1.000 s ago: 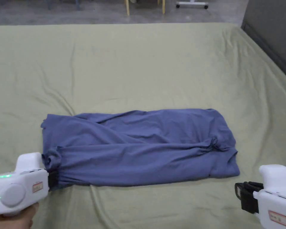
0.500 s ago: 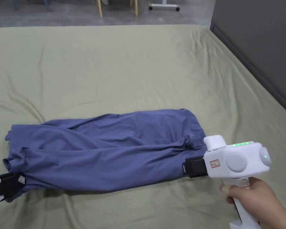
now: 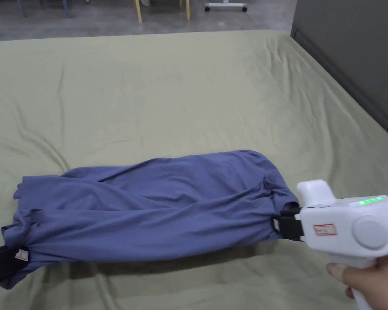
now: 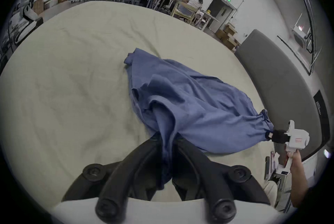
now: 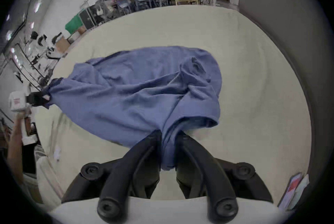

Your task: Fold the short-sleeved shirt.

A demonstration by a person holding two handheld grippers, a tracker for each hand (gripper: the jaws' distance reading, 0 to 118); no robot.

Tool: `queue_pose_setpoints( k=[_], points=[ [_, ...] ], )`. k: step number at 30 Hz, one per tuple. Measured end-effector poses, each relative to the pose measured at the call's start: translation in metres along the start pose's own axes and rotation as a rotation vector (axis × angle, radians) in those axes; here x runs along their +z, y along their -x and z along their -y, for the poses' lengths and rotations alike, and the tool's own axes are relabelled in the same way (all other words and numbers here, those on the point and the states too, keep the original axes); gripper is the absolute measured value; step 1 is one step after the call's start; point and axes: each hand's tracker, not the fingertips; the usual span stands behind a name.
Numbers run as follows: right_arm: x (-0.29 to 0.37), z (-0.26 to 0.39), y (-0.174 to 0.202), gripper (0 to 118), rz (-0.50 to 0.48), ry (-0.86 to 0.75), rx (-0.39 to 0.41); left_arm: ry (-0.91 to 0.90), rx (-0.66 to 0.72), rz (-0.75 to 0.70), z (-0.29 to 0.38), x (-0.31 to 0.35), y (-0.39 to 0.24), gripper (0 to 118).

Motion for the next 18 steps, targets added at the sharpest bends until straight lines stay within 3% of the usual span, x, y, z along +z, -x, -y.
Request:
queue_pose_setpoints(
  k=[7, 16, 18],
  points=[
    [0.047, 0.046, 0.005, 16, -0.026, 0.137, -0.025, 0.116, 0.011, 0.062, 0.029, 0.038, 0.012, 5],
    [-0.018, 0.091, 0.001, 16, 0.022, 0.308, -0.047, 0.283, -0.010, -0.119, 0.083, -0.020, 0.030, 5],
    [-0.031, 0.096, -0.001, 16, 0.027, 0.317, -0.036, 0.261, -0.018, -0.102, 0.084, -0.024, 0.028, 5]
  ],
)
